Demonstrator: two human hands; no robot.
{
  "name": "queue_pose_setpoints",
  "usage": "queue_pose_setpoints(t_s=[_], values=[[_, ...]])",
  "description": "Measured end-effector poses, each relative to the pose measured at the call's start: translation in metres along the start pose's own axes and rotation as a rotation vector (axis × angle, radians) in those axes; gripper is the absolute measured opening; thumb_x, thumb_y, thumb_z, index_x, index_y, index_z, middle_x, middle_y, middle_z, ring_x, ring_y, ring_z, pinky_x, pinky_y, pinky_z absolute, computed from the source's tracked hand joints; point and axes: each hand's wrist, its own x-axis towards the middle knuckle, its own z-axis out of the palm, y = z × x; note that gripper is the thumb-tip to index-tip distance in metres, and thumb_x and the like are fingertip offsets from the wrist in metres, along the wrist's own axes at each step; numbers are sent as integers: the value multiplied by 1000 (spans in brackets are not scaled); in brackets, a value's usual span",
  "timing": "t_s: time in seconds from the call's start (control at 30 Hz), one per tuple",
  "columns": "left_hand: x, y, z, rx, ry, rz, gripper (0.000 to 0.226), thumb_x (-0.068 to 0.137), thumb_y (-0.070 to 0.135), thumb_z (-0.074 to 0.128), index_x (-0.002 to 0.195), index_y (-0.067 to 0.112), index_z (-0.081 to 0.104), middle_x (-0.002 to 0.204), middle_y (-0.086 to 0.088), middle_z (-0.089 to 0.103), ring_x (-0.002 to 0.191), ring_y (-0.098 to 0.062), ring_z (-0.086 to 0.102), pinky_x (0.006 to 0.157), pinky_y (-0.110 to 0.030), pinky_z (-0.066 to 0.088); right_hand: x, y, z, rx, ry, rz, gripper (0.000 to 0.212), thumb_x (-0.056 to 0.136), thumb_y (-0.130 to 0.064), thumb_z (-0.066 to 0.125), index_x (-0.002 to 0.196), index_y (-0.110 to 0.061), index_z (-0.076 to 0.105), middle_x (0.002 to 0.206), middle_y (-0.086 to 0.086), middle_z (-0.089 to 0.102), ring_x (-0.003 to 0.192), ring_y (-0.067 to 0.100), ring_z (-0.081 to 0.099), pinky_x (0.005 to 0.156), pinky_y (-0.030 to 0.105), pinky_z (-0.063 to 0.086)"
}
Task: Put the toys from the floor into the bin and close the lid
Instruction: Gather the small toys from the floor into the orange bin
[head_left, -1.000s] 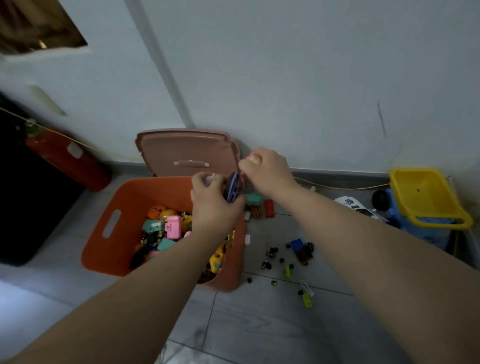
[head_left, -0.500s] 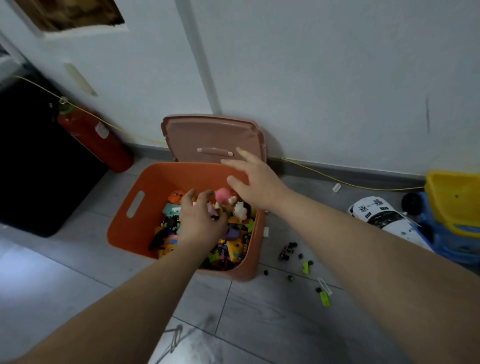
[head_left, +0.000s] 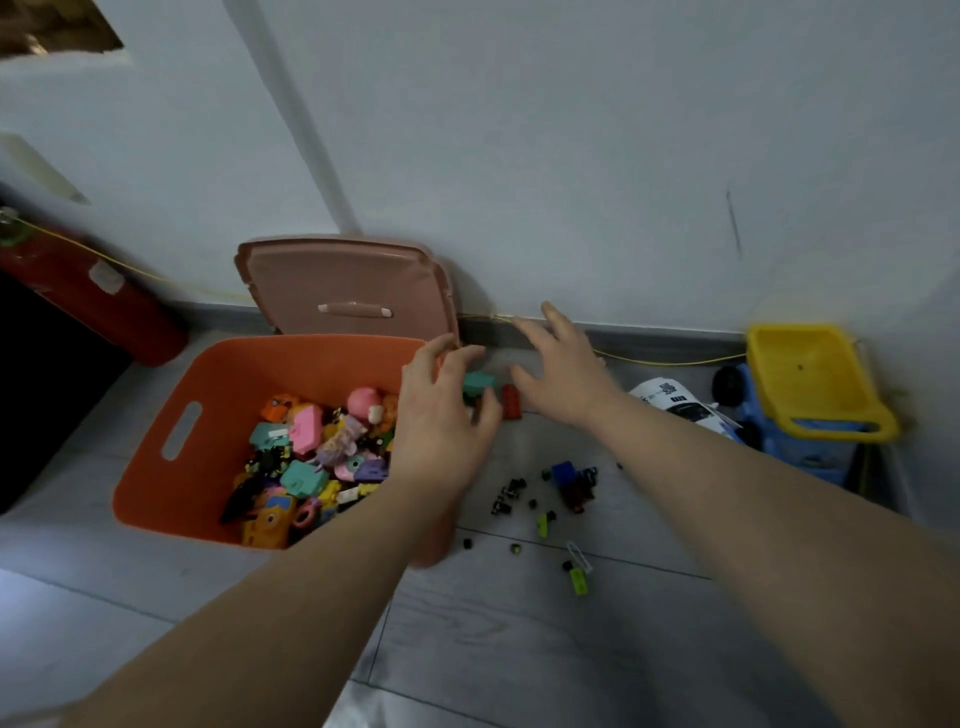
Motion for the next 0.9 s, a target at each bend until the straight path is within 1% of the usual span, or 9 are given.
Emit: queue_pose_setpoints(t_s=[0.07, 0.17, 0.3, 0.33, 0.4, 0.57, 0.67, 0.8, 0.9], values=[[-4, 5, 11, -14, -32, 31, 43, 87, 24, 65, 129, 18, 58, 142, -7, 43, 132, -22, 42, 110, -40, 40, -6, 19, 0, -81, -47, 29, 73, 93, -45, 57, 157, -27, 26, 164, 18, 13, 152, 35, 7, 124, 41, 12], [-13, 6, 31, 25, -159, 24, 49, 86, 27, 64, 133, 20, 55, 145, -9, 39, 135, -25, 39, 113, -40, 37, -17, 43, -1, -192, -144, 67, 79, 93, -49, 56, 158, -24, 18, 164, 22, 11, 153, 36, 3, 124, 41, 11], [-28, -6, 53, 94, -389, -156, 64, 88, 36, 64, 146, 26, 37, 156, -9, 19, 145, -29, 19, 117, -38, 24, -29, 65, 1, -222, -271, 102, 80, 93, -47, 57, 158, -26, 16, 166, 15, -5, 149, 37, 22, 116, 40, 30], [-32, -10, 57, 102, -443, -208, 68, 88, 38, 64, 148, 28, 33, 157, -7, 14, 146, -30, 15, 118, -41, 23, -30, 68, 2, -225, -290, 111, 81, 93, -48, 57, 159, -28, 15, 166, 15, -7, 148, 37, 24, 116, 40, 32], [-38, -20, 65, 102, -521, -290, 72, 88, 41, 65, 149, 32, 28, 159, -5, 8, 147, -33, 13, 119, -43, 25, -29, 76, 8, -213, -309, 130, 82, 92, -48, 57, 159, -29, 14, 166, 15, -10, 150, 37, 18, 119, 41, 28], [-54, -36, 90, 54, -610, -402, 74, 89, 42, 64, 151, 31, 25, 160, -10, 6, 147, -35, 18, 117, -44, 30, -14, 87, 29, -232, -310, 146, 81, 93, -49, 56, 158, -29, 14, 165, 18, -5, 152, 37, 7, 122, 45, 19], [-59, -45, 105, 52, -652, -459, 76, 90, 45, 62, 153, 33, 22, 161, -12, 6, 148, -34, 15, 117, -42, 29, 2, 95, 40, -222, -332, 193, 79, 94, -48, 56, 158, -26, 16, 165, 18, -3, 152, 36, 5, 122, 45, 20], [-56, -56, 119, 80, -675, -459, 81, 88, 47, 64, 154, 35, 18, 163, -12, 2, 150, -35, 10, 116, -41, 27, 23, 105, 53, -197, -314, 266, 75, 94, -44, 56, 157, -23, 20, 164, 20, 0, 151, 37, 7, 120, 47, 25], [-52, -65, 127, 91, -701, -487, 83, 89, 46, 64, 155, 34, 16, 164, -11, -3, 151, -33, 6, 118, -41, 26, 34, 112, 67, -189, -319, 306, 73, 95, -41, 55, 157, -23, 20, 164, 20, -3, 152, 37, 2, 121, 47, 22]])
